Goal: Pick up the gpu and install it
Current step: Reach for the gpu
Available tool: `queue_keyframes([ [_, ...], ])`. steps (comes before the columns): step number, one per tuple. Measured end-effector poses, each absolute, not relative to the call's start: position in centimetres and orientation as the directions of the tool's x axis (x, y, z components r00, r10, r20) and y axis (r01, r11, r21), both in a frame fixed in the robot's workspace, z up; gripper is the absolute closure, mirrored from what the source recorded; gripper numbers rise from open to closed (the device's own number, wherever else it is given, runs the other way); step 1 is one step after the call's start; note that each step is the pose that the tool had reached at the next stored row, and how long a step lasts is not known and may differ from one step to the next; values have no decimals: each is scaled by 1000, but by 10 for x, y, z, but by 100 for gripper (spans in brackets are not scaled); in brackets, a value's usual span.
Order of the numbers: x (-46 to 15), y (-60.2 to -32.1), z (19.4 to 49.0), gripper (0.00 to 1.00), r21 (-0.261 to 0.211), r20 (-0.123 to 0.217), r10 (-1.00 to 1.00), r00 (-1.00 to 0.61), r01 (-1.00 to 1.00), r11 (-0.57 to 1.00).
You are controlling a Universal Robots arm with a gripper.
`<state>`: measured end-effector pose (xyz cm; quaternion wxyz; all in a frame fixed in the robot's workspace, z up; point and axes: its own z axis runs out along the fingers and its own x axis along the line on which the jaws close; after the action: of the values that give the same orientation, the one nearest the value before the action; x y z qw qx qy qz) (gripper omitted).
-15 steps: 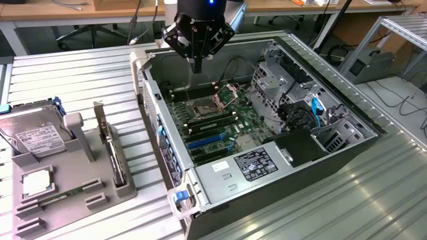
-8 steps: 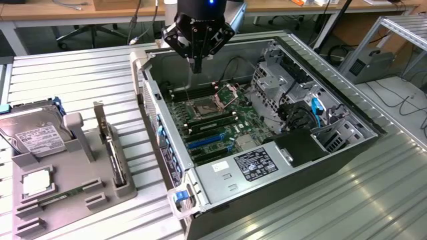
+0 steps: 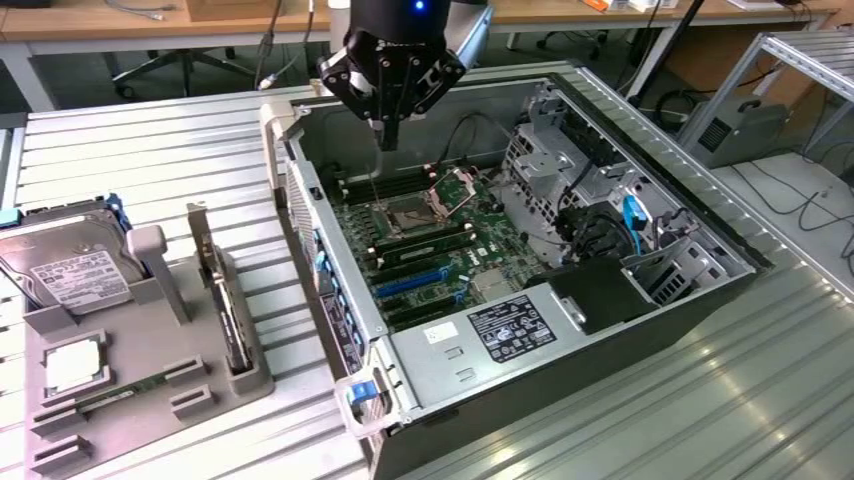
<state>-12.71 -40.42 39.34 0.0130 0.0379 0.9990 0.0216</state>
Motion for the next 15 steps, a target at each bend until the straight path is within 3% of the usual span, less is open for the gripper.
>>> queue_keyframes([
  [15,-168,-421,393,89,45,-24,76,-997,75,996],
])
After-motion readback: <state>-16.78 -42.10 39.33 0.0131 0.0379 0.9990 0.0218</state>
